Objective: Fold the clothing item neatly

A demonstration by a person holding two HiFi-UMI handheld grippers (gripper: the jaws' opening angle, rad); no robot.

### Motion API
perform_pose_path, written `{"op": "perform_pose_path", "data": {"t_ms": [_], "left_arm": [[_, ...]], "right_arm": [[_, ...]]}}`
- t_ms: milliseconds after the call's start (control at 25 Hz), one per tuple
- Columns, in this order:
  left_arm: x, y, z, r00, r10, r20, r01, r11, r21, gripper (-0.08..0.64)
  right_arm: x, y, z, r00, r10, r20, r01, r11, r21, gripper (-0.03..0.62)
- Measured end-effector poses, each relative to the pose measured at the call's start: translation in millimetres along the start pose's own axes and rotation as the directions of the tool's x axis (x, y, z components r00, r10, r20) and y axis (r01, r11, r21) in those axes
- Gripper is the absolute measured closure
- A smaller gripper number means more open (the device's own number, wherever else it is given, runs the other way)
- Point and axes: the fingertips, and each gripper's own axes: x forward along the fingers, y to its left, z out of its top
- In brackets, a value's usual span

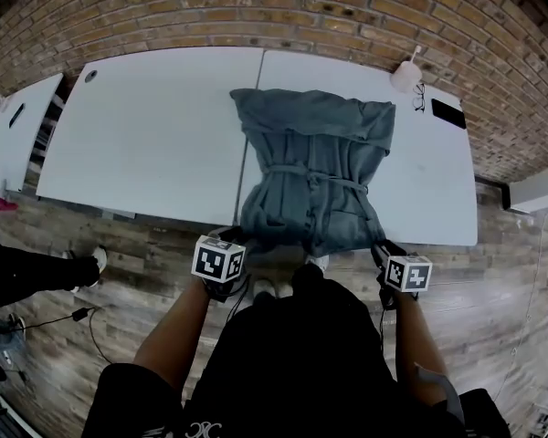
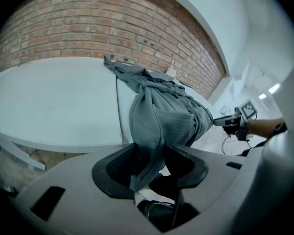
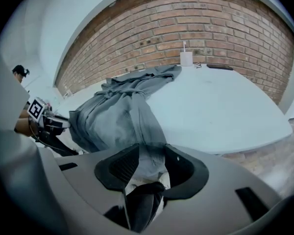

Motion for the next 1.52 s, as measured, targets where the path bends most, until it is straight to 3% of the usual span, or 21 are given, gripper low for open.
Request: {"op": "perform_pose_path", "data": {"t_ms": [40,120,280,400,520,560,640,720,800,880,1080,1160,1240,1520], "left_arm": [[2.3,1.7,-0.7,1.0,0.003,-0.016,-0.004,0.999,-0.036,0.388],[4.2,4.1,-2.5,0.999,0.014,-0.046,-0.017,0.997,-0.073,0.49],[1.3,-7.8,-2.7,0.997,-0.025,-0.079,0.023,0.999,-0.035,0.525],[-7.5,-24.6,-3.3,0.985,-0.132,-0.107,0.128,0.991,-0.041,0.526],[-26.5,-48.5,3.4,0.946,-0.312,-0.087,0.296,0.942,-0.158,0.526],[-33.5,-52.8,8.2,0.939,-0.337,-0.068,0.321,0.931,-0.173,0.526],[-43.9,-53.4,17.0,0.942,-0.332,-0.039,0.322,0.933,-0.162,0.526],[-49.3,-50.8,23.1,0.948,-0.317,-0.024,0.31,0.94,-0.144,0.527],[-53.3,-49.9,27.9,0.948,-0.318,-0.01,0.314,0.939,-0.139,0.528],[-59.3,-51.9,34.3,0.941,-0.339,0.012,0.337,0.931,-0.14,0.528],[-81.4,-65.0,62.1,0.911,-0.405,0.069,0.411,0.905,-0.109,0.528],[-90.6,-72.1,81.8,0.896,-0.43,0.11,0.44,0.893,-0.097,0.528],[-97.5,-74.3,102.9,0.889,-0.433,0.152,0.449,0.889,-0.089,0.528],[-100.2,-67.3,181.3,0.877,-0.401,0.263,0.432,0.9,-0.067,0.528]], "right_arm": [[0.5,-3.0,-0.3,1.0,-0.019,-0.006,0.019,1.0,0.007,0.442],[-0.1,-5.0,-0.9,0.998,-0.061,-0.02,0.061,0.998,0.0,0.442],[-2.5,-9.7,-10.7,0.991,-0.126,-0.049,0.127,0.992,0.016,0.442],[8.6,-10.1,-17.0,0.996,-0.071,-0.044,0.076,0.989,0.125,0.44],[14.9,-4.6,-13.1,0.999,-0.029,-0.027,0.034,0.986,0.166,0.442],[14.0,-4.1,-13.0,0.999,-0.031,-0.028,0.035,0.987,0.155,0.451],[10.0,-0.5,-11.2,1.0,-0.012,-0.017,0.014,0.993,0.117,0.547],[1.9,11.5,-4.3,0.996,0.084,0.016,-0.085,0.994,0.067,0.558],[-14.0,27.8,5.8,0.973,0.229,0.042,-0.229,0.973,0.0,0.56],[-34.8,42.3,19.9,0.932,0.357,0.053,-0.353,0.932,-0.078,0.561],[-85.7,76.2,72.5,0.818,0.569,0.081,-0.543,0.812,-0.212,0.563],[-97.0,80.7,97.7,0.784,0.607,0.131,-0.574,0.789,-0.219,0.563],[-101.2,81.6,120.7,0.765,0.62,0.175,-0.585,0.782,-0.215,0.563],[-90.5,91.5,183.7,0.75,0.63,0.201,-0.569,0.77,-0.289,0.563]]}}
